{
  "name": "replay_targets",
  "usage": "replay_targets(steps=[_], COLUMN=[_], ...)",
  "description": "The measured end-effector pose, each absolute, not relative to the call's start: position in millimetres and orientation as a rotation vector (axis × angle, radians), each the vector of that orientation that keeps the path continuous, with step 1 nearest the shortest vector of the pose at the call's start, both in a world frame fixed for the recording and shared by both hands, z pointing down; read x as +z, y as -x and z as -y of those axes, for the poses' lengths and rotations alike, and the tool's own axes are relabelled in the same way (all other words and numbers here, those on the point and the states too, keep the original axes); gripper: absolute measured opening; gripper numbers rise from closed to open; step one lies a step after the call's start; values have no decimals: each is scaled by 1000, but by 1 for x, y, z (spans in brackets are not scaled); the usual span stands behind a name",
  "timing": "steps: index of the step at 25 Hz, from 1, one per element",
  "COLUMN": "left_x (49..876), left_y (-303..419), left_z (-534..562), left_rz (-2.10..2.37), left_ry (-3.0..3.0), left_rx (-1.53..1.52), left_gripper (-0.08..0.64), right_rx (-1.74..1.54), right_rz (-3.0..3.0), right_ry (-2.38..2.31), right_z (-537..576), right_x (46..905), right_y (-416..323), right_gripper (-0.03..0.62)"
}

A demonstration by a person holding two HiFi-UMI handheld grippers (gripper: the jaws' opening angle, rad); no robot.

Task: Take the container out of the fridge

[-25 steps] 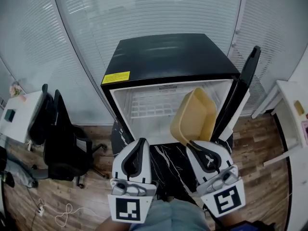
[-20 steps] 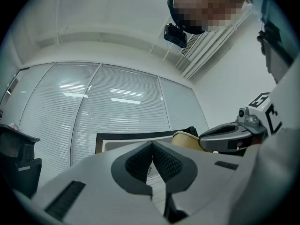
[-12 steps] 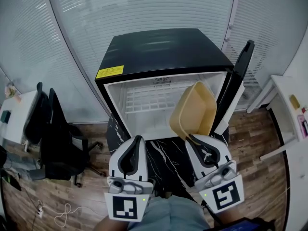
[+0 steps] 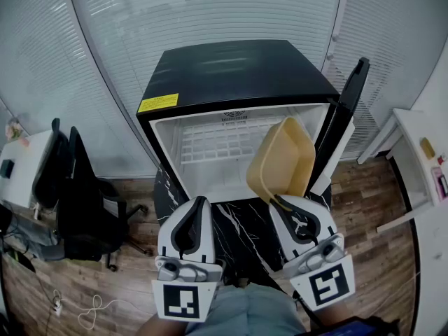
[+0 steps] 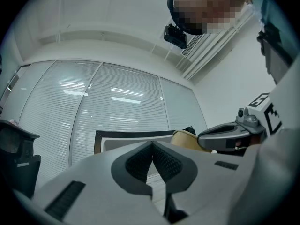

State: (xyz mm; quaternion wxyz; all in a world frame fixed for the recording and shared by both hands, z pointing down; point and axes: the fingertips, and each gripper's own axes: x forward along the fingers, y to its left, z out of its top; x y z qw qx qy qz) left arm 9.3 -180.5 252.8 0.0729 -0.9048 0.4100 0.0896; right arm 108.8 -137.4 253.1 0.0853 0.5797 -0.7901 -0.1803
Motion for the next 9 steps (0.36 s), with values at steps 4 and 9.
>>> replay_targets(steps=[4,9], left_x=[253,254], left_y=[-12,-16], left_z=[181,182], left_rz=[-1231,-1226], left_ry=[2722,2724], left_rx=[267,273], left_gripper=[14,14], right_rx=[-536,-536], right_rz=[2351,2349], right_ry=[-1725,-1725], right_z=[138,139], right_x=[253,254], right_y=[-111,-114], right_gripper=[34,34])
